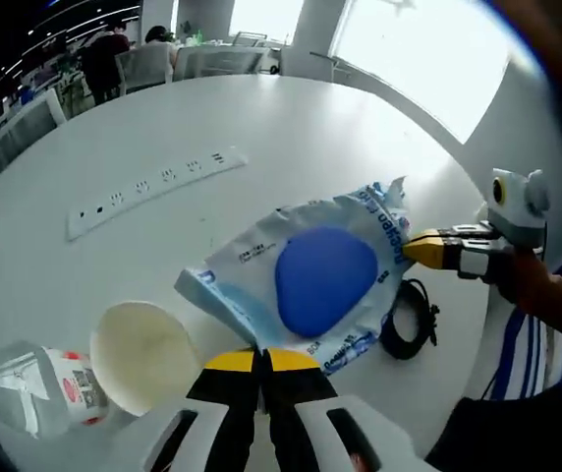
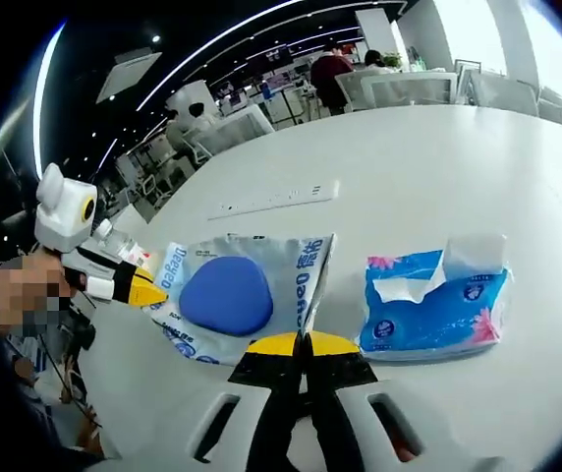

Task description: Arrange the tabletop items into an orderly group along one side of the table until the central work area is clear of visible clutter.

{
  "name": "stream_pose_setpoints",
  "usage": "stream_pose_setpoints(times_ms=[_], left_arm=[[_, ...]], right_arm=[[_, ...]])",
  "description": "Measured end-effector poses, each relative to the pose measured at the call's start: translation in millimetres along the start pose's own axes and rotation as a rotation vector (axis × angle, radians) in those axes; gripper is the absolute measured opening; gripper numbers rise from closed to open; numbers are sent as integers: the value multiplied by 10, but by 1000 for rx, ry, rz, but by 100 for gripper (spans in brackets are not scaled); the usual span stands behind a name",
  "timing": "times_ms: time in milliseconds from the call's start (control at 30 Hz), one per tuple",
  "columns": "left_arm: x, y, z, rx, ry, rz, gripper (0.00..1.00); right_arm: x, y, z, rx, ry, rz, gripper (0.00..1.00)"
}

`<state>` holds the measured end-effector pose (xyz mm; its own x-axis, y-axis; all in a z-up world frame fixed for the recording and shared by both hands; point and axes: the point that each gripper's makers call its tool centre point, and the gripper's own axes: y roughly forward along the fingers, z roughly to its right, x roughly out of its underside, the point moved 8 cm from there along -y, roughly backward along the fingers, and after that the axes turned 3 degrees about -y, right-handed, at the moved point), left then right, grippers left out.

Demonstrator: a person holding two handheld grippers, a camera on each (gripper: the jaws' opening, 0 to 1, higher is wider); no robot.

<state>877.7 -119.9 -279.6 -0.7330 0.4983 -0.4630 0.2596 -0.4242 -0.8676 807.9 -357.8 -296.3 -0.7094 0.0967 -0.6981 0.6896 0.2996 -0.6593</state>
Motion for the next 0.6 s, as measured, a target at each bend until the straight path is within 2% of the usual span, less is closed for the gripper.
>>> stream_pose_setpoints(times_ms=[300, 367, 433, 600], left_arm=[[41, 235, 8, -4, 3, -58, 0], [29, 260, -5, -23, 22, -48, 0], [25, 295, -3, -24, 2, -55, 0], [53, 377, 16, -43, 22, -69, 0]], right_arm=[[83, 100, 68, 14, 10, -41, 0], [112, 146, 81, 13, 15, -47, 0], [123, 143, 86, 23, 10, -57, 0], [149, 236, 128, 34, -5, -78, 0]])
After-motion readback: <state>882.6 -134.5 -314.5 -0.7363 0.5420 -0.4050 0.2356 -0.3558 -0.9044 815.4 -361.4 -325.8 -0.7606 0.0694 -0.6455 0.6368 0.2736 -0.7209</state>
